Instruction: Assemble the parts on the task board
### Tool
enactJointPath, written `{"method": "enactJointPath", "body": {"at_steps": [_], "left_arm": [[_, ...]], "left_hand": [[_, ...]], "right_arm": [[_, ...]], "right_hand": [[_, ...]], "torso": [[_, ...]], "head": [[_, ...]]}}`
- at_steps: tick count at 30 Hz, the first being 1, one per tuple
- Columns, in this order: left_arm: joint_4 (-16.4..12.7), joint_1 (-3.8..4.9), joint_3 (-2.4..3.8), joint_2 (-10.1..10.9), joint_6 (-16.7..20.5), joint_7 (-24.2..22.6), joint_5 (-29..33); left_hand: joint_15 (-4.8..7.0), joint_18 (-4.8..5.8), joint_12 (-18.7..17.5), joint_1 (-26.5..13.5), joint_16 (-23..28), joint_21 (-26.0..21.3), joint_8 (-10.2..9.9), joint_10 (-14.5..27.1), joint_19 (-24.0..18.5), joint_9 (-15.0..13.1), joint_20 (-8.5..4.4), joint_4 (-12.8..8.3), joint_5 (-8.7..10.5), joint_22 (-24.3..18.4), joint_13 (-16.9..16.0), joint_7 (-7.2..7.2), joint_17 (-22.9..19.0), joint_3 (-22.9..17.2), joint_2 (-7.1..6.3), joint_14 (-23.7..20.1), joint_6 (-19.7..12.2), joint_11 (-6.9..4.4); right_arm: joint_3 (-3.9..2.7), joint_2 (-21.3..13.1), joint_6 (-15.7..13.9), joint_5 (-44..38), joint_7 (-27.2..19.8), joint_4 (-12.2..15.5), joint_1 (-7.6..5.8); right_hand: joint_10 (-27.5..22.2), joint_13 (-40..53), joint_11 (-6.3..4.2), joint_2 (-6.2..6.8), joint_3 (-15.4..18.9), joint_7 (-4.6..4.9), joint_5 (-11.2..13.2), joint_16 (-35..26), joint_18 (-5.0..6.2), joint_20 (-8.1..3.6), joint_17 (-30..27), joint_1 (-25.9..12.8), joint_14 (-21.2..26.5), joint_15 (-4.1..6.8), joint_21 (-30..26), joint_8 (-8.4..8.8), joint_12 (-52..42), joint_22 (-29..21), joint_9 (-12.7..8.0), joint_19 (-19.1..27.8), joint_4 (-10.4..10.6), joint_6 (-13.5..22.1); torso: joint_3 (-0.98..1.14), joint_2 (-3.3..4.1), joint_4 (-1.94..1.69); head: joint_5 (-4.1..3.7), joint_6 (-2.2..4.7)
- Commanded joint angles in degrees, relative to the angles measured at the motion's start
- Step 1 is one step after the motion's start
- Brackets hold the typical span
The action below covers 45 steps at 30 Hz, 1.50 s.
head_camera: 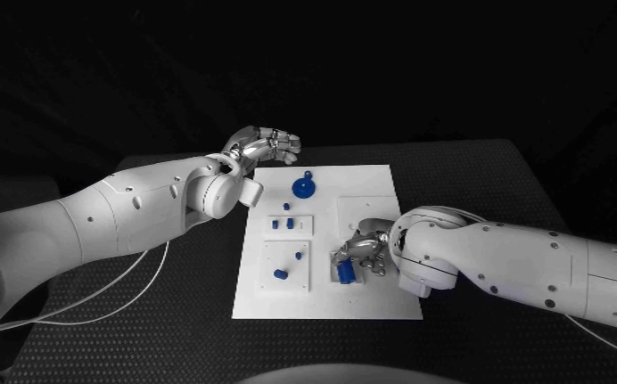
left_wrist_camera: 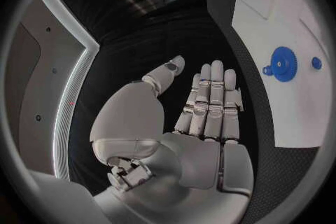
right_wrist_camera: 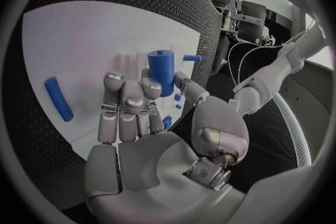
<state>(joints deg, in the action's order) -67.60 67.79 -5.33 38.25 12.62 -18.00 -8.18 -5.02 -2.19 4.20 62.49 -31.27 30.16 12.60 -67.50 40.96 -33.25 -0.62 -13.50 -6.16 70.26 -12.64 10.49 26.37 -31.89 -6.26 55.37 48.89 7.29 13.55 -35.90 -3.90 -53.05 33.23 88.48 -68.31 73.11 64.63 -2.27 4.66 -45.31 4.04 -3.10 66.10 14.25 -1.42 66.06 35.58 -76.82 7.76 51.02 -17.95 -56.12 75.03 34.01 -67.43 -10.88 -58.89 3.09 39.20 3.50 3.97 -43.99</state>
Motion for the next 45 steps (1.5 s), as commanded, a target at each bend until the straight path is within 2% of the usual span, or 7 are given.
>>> {"method": "enactJointPath", "body": {"at_steps": [1, 19, 24, 32, 35, 39, 45], "left_arm": [[-0.29, 0.04, 0.04, -0.13, -0.99, -0.12, 0.26], [-0.30, 0.04, 0.04, -0.02, -1.01, 0.02, 0.26], [-0.33, 0.04, 0.04, -0.05, -1.04, 0.02, 0.26], [-0.30, 0.04, 0.04, -0.01, -1.02, 0.03, 0.26], [-0.33, 0.04, 0.04, -0.01, -1.06, 0.02, 0.26], [-0.29, 0.04, 0.04, -0.01, -1.01, 0.07, 0.26], [-0.30, 0.04, 0.04, -0.03, -1.14, 0.10, 0.26]], "left_hand": [[-0.38, -0.19, 0.02, -0.51, 0.27, -0.19, 0.24, 0.36, -0.04, 0.08, 0.28, 0.36, 0.37, 0.10, 0.09, -0.13, 0.07, 0.12, -0.09, -0.12, -0.46, -0.03], [-0.42, -0.20, 0.01, -0.64, 0.46, -0.30, 0.26, 0.41, -0.05, 0.11, 0.30, 0.56, 0.36, 0.18, 0.13, -0.13, 0.23, 0.12, -0.11, -0.19, -0.50, -0.01], [-0.42, -0.20, 0.01, -0.65, 0.49, -0.31, 0.27, 0.42, -0.06, 0.12, 0.30, 0.58, 0.36, 0.19, 0.14, -0.13, 0.26, 0.12, -0.11, -0.19, -0.50, -0.01], [-0.42, -0.20, 0.01, -0.66, 0.51, -0.32, 0.27, 0.42, -0.06, 0.12, 0.30, 0.61, 0.36, 0.20, 0.14, -0.12, 0.28, 0.12, -0.12, -0.19, -0.51, -0.01], [-0.42, -0.21, 0.01, -0.66, 0.52, -0.33, 0.27, 0.42, -0.06, 0.12, 0.30, 0.61, 0.36, 0.21, 0.14, -0.12, 0.29, 0.12, -0.12, -0.19, -0.51, -0.01], [-0.42, -0.21, 0.01, -0.66, 0.54, -0.34, 0.27, 0.42, -0.06, 0.13, 0.30, 0.62, 0.36, 0.22, 0.15, -0.12, 0.31, 0.11, -0.12, -0.19, -0.52, -0.01], [-0.42, -0.22, 0.01, -0.64, 0.57, -0.36, 0.28, 0.43, -0.06, 0.13, 0.30, 0.63, 0.36, 0.23, 0.15, -0.12, 0.35, 0.10, -0.13, -0.19, -0.53, -0.01]], "right_arm": [[0.24, 0.22, 2.28, 1.10, 0.21, -0.32, 0.17], [0.38, 0.49, 0.99, -0.34, 0.01, -1.40, 0.18], [0.38, 0.53, 1.16, -0.54, -0.05, -1.40, 0.19], [0.39, 0.52, 1.47, -1.61, -0.29, -1.23, 0.23], [0.39, 0.50, 1.42, -2.19, -0.47, -1.20, 0.26], [0.39, 0.40, 1.10, -2.77, -0.93, -0.90, 0.30], [0.39, 0.26, -0.52, -4.49, -1.46, -0.38, 0.37]], "right_hand": [[-0.42, 0.08, -0.23, -0.01, 0.09, -0.15, 0.31, 0.23, 0.75, 0.03, -0.09, -0.61, -0.07, 0.43, 0.31, 0.38, 0.33, 0.67, -0.40, 0.23, 0.21, -2.69], [-0.54, 0.33, -0.19, 0.52, 0.46, -0.12, 0.31, 0.31, 0.75, 0.02, -0.35, -2.60, 0.11, 0.41, 0.31, 0.60, 0.46, 0.63, -0.49, 0.43, 0.60, -2.69], [-0.68, 0.43, -0.09, 2.30, 2.83, -0.01, 0.31, 0.31, 0.74, 0.13, -0.54, -5.33, 0.24, 0.36, 0.35, 0.78, 0.63, 0.62, -0.52, 0.53, 0.70, -2.54], [-0.83, 0.56, -0.13, 2.62, 5.75, -0.04, 0.31, 0.32, 0.75, -0.09, -0.76, -6.66, 0.39, 0.41, 0.32, 0.93, 0.83, 0.59, -0.48, 0.76, -0.75, -2.35], [-1.01, 0.61, -0.07, 4.27, 7.43, 0.07, 0.24, 0.29, 0.75, -0.07, -0.81, -7.29, 0.53, 0.38, 0.30, 1.07, 0.92, 0.62, -0.50, 0.94, -1.80, -2.08], [-1.13, 0.75, -0.12, 3.07, 9.67, -0.02, 0.30, 0.30, 0.75, -0.39, -1.01, -6.91, 0.67, 0.45, 0.13, 1.13, 1.09, 0.47, -0.38, 1.12, -3.92, -2.00], [-0.92, 0.85, -0.18, 1.29, 7.96, -0.08, 0.29, 0.37, 0.75, -0.67, -1.20, -2.86, 0.60, 0.52, 0.10, 1.13, 1.15, 0.34, -0.31, 0.87, -5.14, -2.13]], "torso": [[0.02, 0.00, 0.00], [0.02, 0.04, 0.07], [-0.01, 0.02, 0.06], [0.01, 0.03, 0.08], [0.02, 0.05, 0.10], [0.03, 0.02, 0.10], [0.04, 0.04, 0.08]], "head": [[0.24, -0.17], [0.74, -0.15], [0.85, -0.22], [1.00, -0.31], [1.05, -0.32], [1.04, -0.35], [1.07, -0.39]]}}
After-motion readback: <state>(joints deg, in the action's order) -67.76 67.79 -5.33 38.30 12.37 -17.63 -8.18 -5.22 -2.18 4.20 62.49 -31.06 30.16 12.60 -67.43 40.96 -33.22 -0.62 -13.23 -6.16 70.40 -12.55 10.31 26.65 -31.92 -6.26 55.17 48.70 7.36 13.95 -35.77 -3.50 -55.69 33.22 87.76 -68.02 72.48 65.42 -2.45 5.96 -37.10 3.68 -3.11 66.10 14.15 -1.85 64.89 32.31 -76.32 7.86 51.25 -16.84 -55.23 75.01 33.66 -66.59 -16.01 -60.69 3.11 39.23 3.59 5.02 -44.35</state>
